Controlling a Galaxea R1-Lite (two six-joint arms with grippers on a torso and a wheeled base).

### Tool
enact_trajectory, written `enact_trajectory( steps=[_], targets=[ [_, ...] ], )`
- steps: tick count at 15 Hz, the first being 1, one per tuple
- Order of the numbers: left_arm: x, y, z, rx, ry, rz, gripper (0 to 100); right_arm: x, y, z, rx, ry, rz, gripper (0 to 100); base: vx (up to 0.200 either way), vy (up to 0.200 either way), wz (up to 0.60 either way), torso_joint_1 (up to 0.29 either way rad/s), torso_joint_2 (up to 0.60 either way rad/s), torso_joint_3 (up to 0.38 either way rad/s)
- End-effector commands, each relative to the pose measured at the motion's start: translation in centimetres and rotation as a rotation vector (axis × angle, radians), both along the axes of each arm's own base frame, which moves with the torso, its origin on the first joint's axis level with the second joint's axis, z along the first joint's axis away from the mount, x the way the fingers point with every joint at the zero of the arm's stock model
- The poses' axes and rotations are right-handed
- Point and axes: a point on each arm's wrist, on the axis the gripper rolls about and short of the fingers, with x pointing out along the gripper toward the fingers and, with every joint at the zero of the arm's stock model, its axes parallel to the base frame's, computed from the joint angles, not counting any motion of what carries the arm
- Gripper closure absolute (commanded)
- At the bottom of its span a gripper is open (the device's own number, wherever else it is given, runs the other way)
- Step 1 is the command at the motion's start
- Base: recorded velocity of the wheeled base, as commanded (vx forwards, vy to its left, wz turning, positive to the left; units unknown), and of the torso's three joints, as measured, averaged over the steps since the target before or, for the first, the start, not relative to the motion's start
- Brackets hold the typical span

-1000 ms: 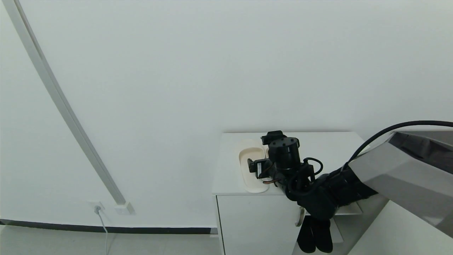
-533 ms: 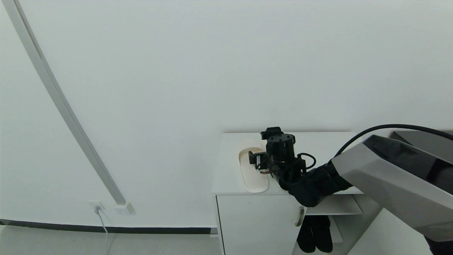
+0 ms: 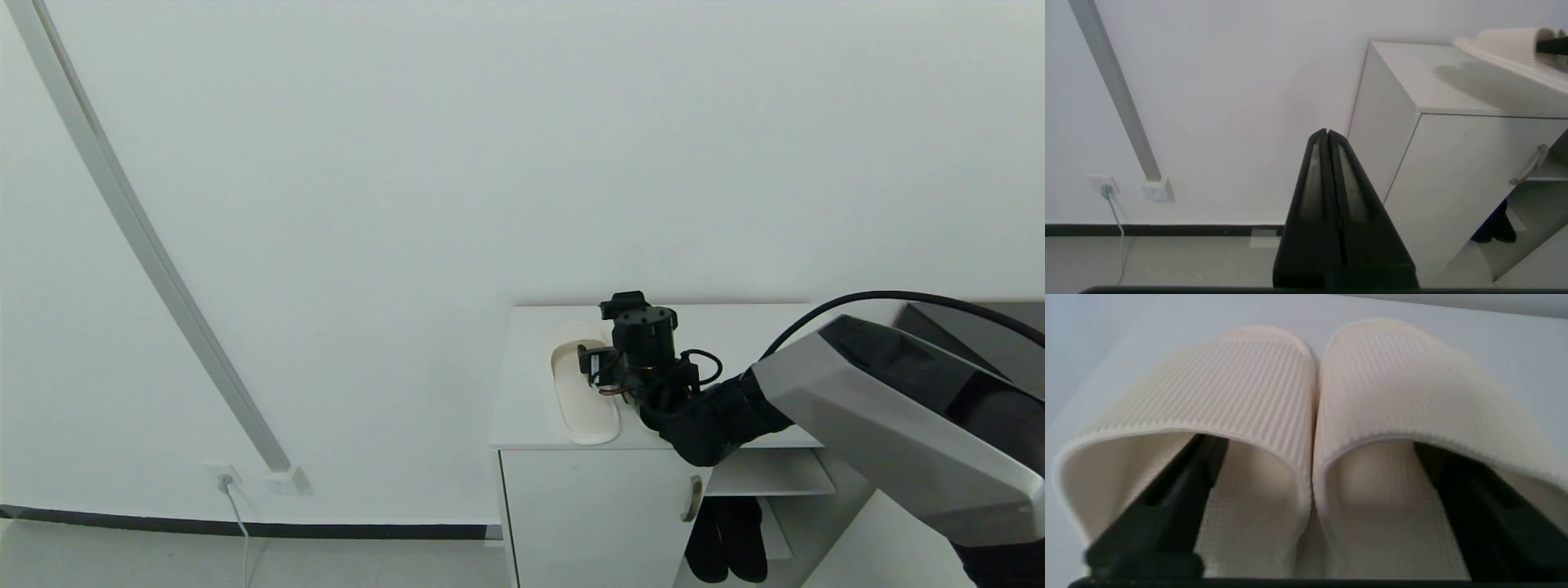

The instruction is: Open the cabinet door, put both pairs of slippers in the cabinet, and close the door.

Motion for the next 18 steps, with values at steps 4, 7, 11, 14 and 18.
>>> enact_trajectory(
  steps=[4,7,11,14,18],
  targets=[
    [0.0,0.0,0.0,-0.001,-0.001,0.000,100,0.0,0.0,0.3,0.006,-0.006,0.001,100,0.000,0.000,0.00,0.000,0.00,0.000],
    [0.0,0.0,0.0,-0.001,0.000,0.000,100,-0.3,0.1,1.2,0.015,-0.021,0.006,100,0.000,0.000,0.00,0.000,0.00,0.000],
    [0.0,0.0,0.0,-0.001,-0.001,0.000,100,-2.0,-1.1,4.1,0.042,-0.042,0.047,100,0.000,0.000,0.00,0.000,0.00,0.000],
    [0.0,0.0,0.0,-0.001,0.000,0.000,100,-6.4,-3.8,6.6,0.080,-0.063,0.164,100,0.000,0.000,0.00,0.000,0.00,0.000],
    [0.0,0.0,0.0,-0.001,0.000,0.000,100,-13.1,-8.0,7.0,0.077,-0.017,0.343,100,0.000,0.000,0.00,0.000,0.00,0.000]
  ],
)
